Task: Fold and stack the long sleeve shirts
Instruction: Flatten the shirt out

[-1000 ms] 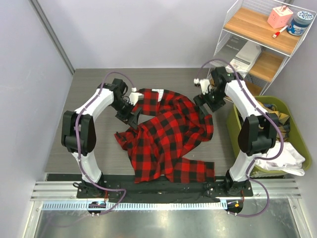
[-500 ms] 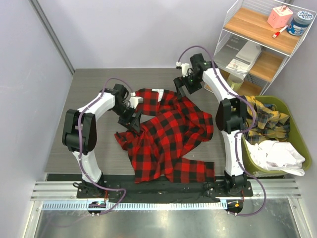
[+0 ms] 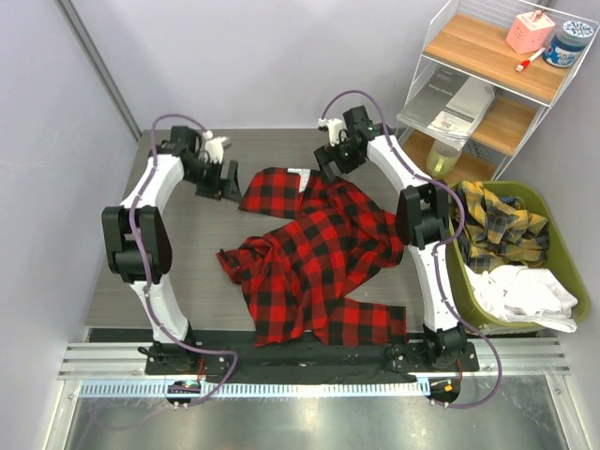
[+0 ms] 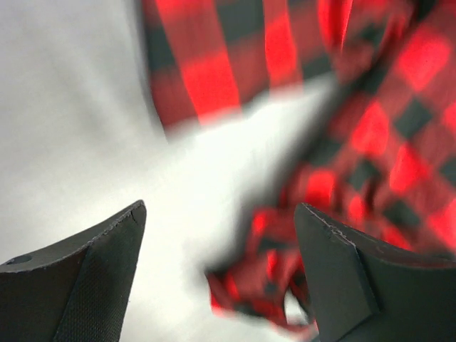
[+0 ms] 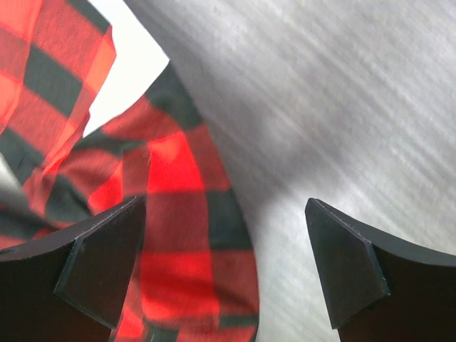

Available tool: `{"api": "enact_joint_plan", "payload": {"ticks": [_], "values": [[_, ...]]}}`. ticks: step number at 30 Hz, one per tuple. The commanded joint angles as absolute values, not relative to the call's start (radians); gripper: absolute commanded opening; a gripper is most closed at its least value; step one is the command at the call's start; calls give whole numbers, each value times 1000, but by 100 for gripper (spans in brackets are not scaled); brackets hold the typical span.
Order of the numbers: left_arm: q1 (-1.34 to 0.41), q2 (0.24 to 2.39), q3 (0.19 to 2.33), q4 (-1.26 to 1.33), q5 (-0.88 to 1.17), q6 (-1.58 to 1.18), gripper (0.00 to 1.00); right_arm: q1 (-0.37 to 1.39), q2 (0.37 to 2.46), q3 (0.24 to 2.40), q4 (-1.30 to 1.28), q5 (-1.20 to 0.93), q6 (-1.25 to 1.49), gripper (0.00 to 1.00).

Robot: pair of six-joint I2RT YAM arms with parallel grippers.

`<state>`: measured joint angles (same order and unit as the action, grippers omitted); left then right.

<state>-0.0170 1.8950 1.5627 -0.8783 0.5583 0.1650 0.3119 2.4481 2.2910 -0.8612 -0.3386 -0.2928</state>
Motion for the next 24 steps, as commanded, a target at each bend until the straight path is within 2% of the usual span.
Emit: {"api": "enact_joint_plan", "payload": {"ticks": [1,3,4,5,8,10,11,13,14,16,17,18,21,22,24], "values": [[-58,2021,1695,-743,517,72,86,314,2465,2312,-746,-301,-301,100],[-63,2061,1735,-704,497,25,87,314,2485,2318,-742,-302,-308,96],[-63,2084,1746,-692,492,12,86,314,2488,2315,-742,-310,-313,90],[-64,2117,1758,-684,486,5,85,314,2490,2313,-753,-317,-316,75],[-80,2178,1796,-676,489,5,82,311,2473,2293,-781,-371,-333,53],[-101,2200,1813,-673,494,5,81,308,2430,2242,-787,-409,-340,43],[-107,2210,1818,-667,494,6,80,307,2416,2226,-787,-435,-341,34],[-127,2243,1835,-655,488,-21,79,307,2381,2191,-795,-462,-339,23],[-132,2253,1841,-649,482,-29,78,307,2373,2183,-801,-480,-337,12],[-135,2287,1862,-637,471,-47,74,305,2349,2169,-814,-486,-334,1],[-133,2296,1868,-637,462,-57,71,305,2341,2166,-818,-486,-325,1],[-135,2312,1873,-634,459,-57,67,301,2332,2161,-822,-491,-322,1],[-133,2327,1913,-630,465,-51,46,287,2284,2132,-822,-494,-308,1],[-135,2332,1928,-630,488,-49,28,284,2272,2120,-822,-494,-308,1],[-135,2323,1983,-640,535,-34,11,276,2243,2111,-816,-474,-307,1]]}}
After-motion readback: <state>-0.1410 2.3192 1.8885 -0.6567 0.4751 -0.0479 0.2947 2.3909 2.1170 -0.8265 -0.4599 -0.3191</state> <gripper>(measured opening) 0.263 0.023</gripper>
